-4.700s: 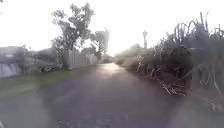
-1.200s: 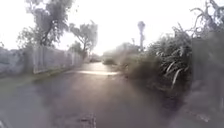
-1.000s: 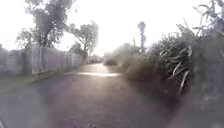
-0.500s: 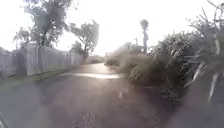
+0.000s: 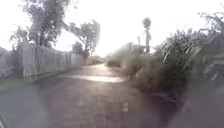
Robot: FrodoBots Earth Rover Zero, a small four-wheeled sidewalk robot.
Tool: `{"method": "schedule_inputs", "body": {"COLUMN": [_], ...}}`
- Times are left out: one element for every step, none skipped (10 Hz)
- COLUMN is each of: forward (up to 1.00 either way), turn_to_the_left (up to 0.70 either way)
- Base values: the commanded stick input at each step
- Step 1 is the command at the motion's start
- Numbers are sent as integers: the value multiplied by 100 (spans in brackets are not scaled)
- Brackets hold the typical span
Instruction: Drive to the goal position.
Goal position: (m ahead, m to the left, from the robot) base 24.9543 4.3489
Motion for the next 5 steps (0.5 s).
{"method": "schedule_inputs", "body": {"forward": [100,100,100,100,100], "turn_to_the_left": [0,0,0,0,0]}}
